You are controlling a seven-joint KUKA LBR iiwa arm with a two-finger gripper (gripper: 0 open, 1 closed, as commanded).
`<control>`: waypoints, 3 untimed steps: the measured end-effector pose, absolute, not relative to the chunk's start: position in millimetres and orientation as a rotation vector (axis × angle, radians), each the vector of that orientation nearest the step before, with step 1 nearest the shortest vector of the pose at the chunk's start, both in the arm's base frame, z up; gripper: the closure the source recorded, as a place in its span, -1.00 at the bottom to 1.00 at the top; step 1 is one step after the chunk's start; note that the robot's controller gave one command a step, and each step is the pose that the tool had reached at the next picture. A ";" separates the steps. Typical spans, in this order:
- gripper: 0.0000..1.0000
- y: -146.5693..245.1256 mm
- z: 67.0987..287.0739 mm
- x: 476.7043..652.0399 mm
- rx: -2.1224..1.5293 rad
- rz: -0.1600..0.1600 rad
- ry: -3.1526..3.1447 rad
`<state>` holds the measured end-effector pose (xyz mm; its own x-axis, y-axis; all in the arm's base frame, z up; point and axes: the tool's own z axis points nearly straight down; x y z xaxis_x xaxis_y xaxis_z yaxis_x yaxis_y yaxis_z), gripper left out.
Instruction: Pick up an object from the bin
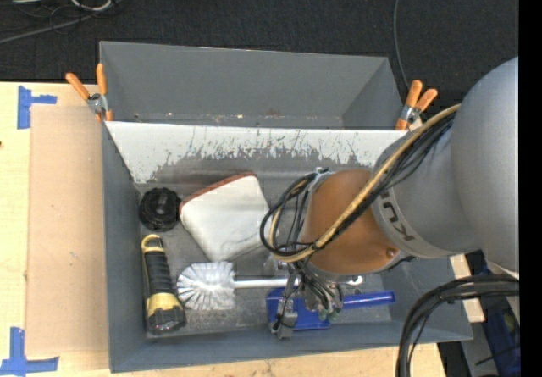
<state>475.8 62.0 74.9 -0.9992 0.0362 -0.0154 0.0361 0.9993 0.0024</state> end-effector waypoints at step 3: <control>1.00 59.2 73.5 480.5 0.033 0.000 3.140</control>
Offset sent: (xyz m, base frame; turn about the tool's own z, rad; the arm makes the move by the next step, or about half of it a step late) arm 0.0000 0.0000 0.0000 0.0000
